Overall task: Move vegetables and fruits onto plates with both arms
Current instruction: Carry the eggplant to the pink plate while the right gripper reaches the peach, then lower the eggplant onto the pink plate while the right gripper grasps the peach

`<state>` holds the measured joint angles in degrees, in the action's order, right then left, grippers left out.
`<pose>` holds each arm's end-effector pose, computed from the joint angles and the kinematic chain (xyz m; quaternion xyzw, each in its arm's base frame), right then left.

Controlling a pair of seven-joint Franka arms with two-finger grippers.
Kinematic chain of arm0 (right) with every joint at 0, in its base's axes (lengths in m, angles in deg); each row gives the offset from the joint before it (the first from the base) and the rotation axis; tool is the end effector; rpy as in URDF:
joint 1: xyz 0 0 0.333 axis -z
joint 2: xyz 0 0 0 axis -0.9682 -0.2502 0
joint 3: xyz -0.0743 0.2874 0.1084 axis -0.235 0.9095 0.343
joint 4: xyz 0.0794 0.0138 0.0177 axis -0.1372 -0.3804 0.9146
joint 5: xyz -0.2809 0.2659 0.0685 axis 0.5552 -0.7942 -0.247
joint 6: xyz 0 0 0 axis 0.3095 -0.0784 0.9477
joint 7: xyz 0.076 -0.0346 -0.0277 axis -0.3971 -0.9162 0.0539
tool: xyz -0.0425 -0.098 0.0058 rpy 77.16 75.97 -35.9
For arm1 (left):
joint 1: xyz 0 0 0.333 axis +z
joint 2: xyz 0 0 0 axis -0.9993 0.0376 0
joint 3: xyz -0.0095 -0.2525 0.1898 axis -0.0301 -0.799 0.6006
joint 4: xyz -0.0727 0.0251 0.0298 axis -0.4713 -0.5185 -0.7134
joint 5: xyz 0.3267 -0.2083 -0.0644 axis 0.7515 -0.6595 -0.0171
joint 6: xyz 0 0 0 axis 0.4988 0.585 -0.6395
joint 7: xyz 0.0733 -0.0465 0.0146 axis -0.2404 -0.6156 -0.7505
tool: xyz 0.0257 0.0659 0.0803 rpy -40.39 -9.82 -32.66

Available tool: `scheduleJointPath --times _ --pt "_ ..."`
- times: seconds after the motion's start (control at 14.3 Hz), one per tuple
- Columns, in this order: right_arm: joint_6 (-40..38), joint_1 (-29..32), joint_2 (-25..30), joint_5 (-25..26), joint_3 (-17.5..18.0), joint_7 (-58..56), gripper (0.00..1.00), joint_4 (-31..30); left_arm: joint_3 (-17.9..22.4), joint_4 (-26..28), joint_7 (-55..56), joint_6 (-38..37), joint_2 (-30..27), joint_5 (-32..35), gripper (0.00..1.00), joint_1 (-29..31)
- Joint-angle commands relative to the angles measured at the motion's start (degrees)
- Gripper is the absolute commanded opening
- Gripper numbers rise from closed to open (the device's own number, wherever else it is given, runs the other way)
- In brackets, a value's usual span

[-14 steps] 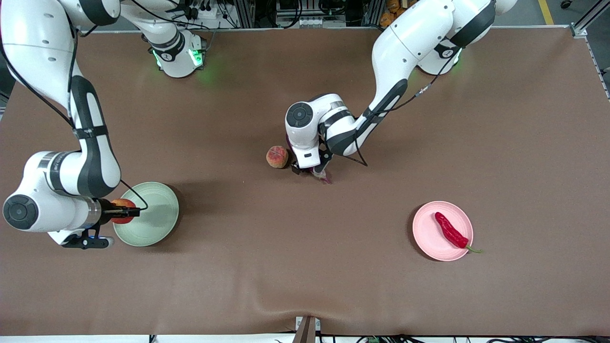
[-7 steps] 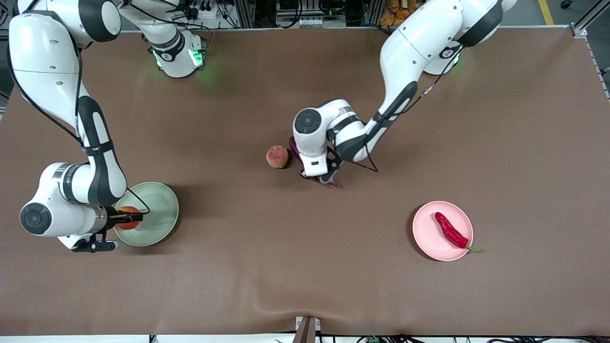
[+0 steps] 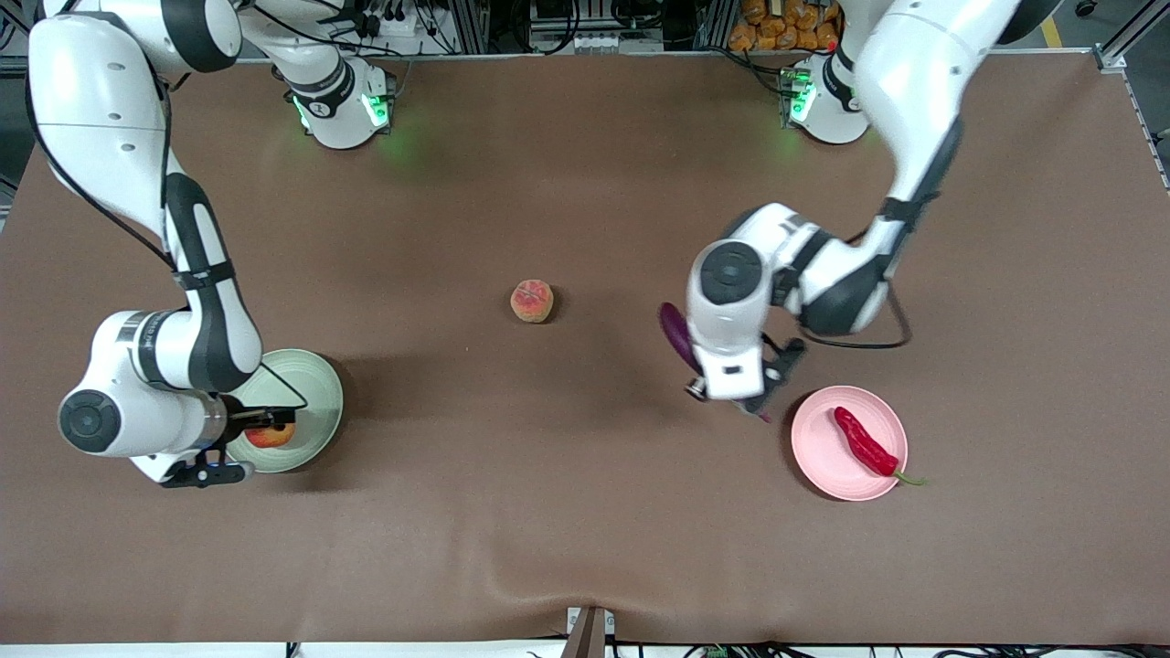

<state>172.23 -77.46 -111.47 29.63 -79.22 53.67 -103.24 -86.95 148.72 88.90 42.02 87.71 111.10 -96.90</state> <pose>0.6973 0.0012 0.2426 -0.9936 -0.0298 0.1091 0.0033 0.6198 -0.3200 0.3206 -0.9125 -0.4010 -0.0655 0.0477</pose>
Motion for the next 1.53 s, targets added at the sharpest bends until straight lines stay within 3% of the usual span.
scheduleJointPath --times 0.0,0.35,0.63,0.77,1.19,1.47 --pt "-4.67 -5.50 2.77 -5.38 0.20 8.10 1.00 -0.71 -0.74 -0.68 -11.79 -0.29 -0.61 0.29 0.00 7.27" --pt "-8.20 -13.50 2.33 -17.96 0.29 22.60 1.00 -1.42 -0.30 -2.63 -24.20 4.88 2.55 0.64 0.00 14.41" --pt "-7.60 -24.57 2.07 -19.03 0.29 37.10 1.00 -2.03 1.54 -2.54 -26.51 14.98 5.80 4.31 0.00 14.94" --pt "-5.06 -28.01 2.07 -19.12 0.20 40.99 1.00 -3.78 2.25 -2.63 -26.51 16.58 8.17 6.17 0.00 14.94" --pt "-2.58 -30.66 2.16 -26.23 -0.06 41.79 1.00 -5.63 2.25 -2.54 -26.51 19.66 11.17 6.53 0.00 15.55" --pt "0.83 -30.83 2.94 -32.47 0.12 41.88 1.00 -10.37 2.25 -1.57 -28.96 19.66 11.26 6.53 0.00 17.22"
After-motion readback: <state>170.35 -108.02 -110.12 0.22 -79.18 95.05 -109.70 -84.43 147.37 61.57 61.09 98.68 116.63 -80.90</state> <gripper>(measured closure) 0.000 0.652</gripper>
